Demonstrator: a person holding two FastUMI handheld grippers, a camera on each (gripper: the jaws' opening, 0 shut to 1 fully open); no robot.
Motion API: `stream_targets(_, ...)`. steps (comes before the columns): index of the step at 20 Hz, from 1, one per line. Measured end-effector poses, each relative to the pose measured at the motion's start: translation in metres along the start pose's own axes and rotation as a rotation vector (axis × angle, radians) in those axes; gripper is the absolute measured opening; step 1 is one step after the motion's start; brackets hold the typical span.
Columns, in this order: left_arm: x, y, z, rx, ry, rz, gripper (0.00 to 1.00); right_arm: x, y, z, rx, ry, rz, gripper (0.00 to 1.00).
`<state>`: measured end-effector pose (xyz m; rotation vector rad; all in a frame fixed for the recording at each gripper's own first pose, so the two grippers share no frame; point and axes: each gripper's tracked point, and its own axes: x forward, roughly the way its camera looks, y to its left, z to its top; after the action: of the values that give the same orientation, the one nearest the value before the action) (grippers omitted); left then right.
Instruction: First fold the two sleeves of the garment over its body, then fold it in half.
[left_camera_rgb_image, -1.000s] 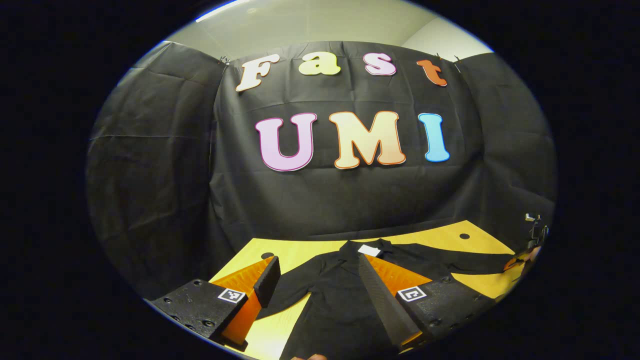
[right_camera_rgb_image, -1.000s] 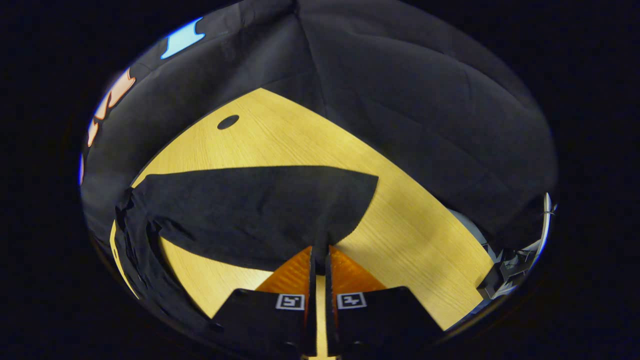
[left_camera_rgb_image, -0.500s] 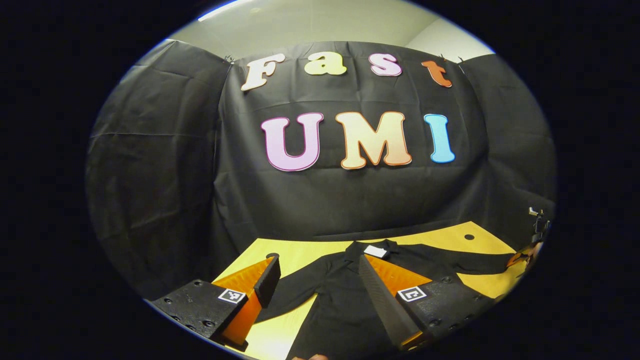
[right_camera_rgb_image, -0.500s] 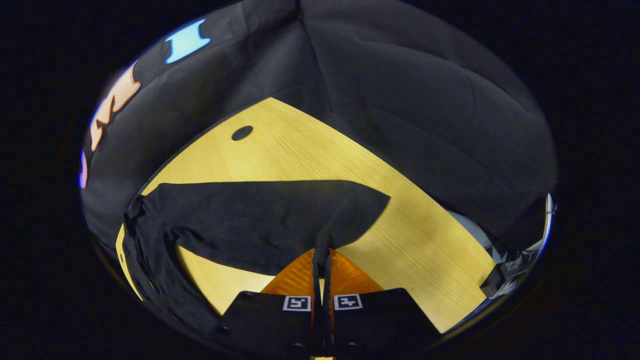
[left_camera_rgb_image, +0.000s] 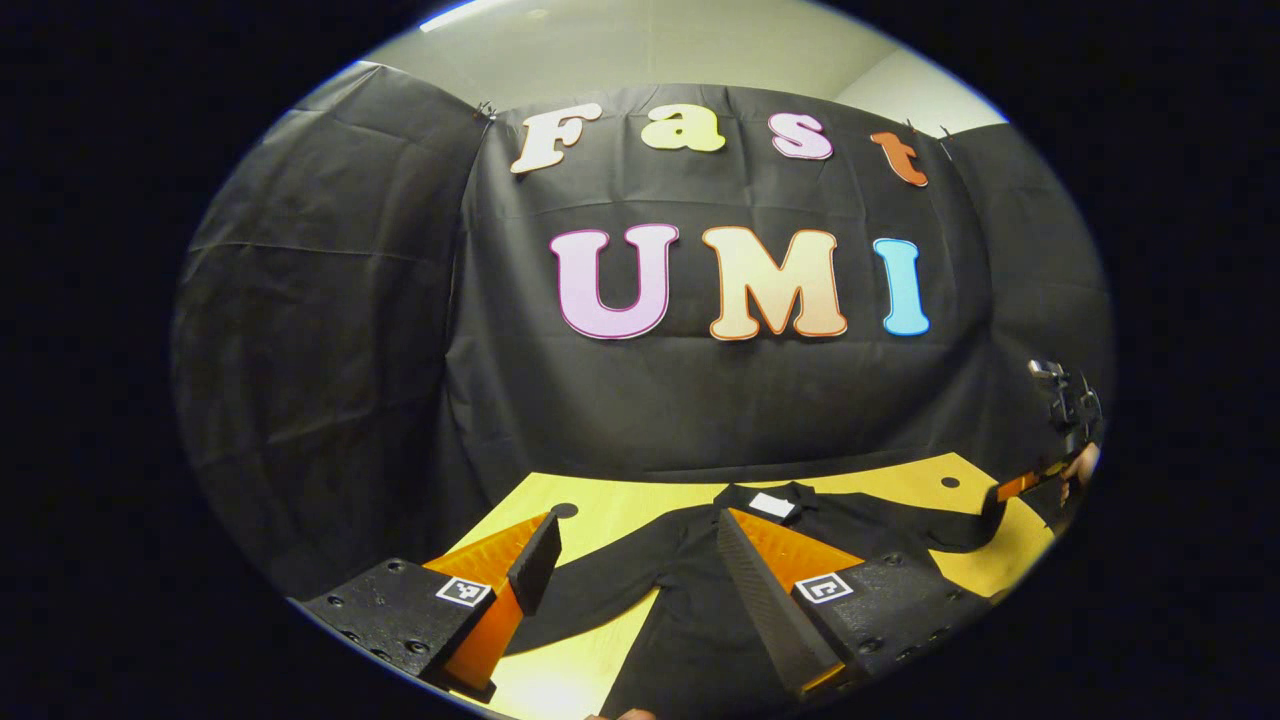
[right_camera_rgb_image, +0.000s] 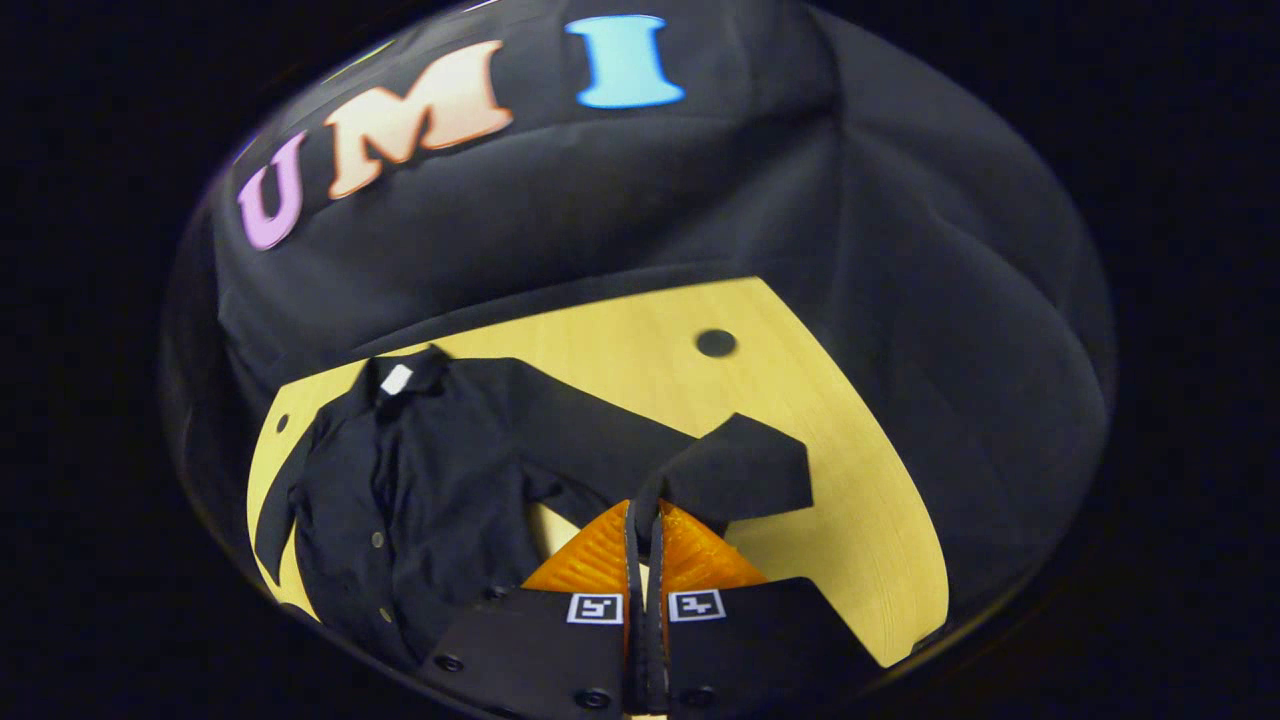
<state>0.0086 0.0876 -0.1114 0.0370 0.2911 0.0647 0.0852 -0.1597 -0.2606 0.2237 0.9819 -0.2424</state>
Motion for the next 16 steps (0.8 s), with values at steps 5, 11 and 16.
stream_targets(5, -0.002, 0.032, -0.005, -0.006, -0.002, 0.036, 0.94, -0.060, 0.063, 0.056, -0.039, -0.017, 0.165, 0.02)
stream_targets(11, -0.003, 0.067, -0.019, -0.032, 0.023, 0.073, 0.94, -0.079, 0.120, 0.079, -0.168, 0.030, 0.322, 0.02)
stream_targets(16, -0.003, 0.093, -0.028, -0.044, 0.036, 0.098, 0.96, -0.094, 0.132, 0.125, -0.262, 0.058, 0.424, 0.02)
